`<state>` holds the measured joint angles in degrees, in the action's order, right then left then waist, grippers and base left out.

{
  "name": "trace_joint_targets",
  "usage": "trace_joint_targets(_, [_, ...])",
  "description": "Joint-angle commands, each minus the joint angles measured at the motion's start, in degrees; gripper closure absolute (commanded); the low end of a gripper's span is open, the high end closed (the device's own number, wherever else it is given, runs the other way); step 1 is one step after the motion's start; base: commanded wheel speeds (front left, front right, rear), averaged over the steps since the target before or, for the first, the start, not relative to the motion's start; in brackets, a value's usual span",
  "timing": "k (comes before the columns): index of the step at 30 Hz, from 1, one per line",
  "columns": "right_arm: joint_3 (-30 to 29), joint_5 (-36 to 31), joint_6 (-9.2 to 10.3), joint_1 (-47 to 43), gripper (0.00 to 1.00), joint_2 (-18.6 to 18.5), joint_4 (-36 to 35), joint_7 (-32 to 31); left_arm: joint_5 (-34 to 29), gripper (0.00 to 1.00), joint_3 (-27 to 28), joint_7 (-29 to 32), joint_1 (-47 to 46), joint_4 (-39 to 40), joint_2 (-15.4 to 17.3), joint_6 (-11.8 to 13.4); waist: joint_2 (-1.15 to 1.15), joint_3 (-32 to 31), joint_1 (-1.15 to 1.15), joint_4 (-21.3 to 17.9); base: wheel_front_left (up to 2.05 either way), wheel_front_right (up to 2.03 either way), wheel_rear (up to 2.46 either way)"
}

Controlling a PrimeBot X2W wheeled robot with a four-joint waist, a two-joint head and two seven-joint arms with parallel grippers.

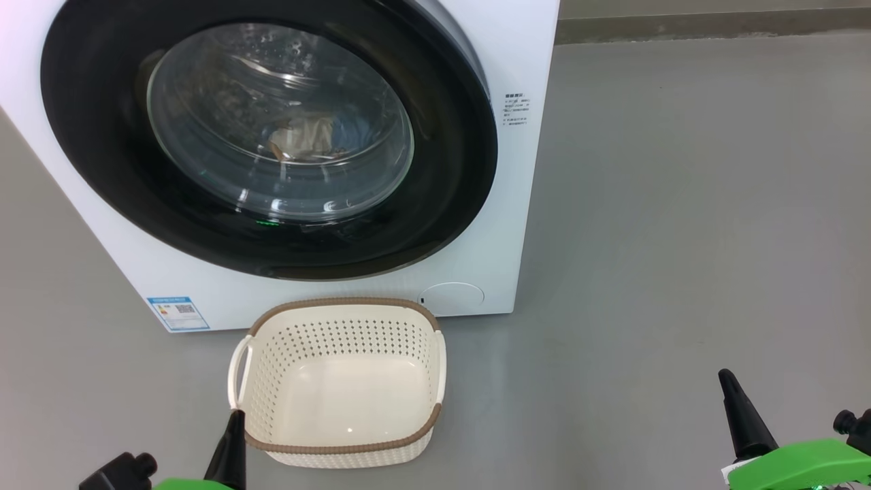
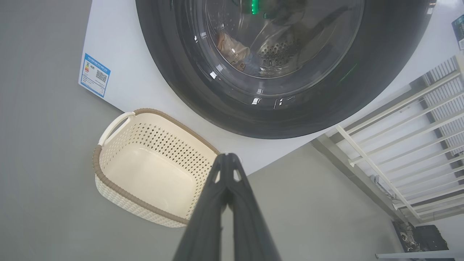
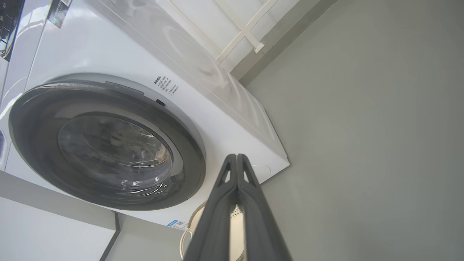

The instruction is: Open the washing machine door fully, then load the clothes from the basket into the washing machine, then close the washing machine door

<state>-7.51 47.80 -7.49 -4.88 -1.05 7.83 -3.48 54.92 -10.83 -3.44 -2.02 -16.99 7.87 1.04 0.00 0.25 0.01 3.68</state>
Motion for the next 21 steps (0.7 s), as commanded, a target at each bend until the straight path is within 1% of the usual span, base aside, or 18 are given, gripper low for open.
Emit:
trace_joint_targets(1, [0.4,2.2,0.00,2.7,1.00,-1.0,-1.0,-0.2,1.5,1.00,1.8,0.5,-2.4,1.7,0.2,-0.7,0.00,0.0,0.00,-0.1,0.00,0.00,0.00])
trace_joint_targets(21, [0.6,14.3,0.00,5.1,1.00,-1.2,1.1,-1.0,11.9,1.00,6.2,3.1,-2.9,2.1,-1.2,-3.0,0.00,0.0,0.00,-1.1,0.00,0.00,0.00])
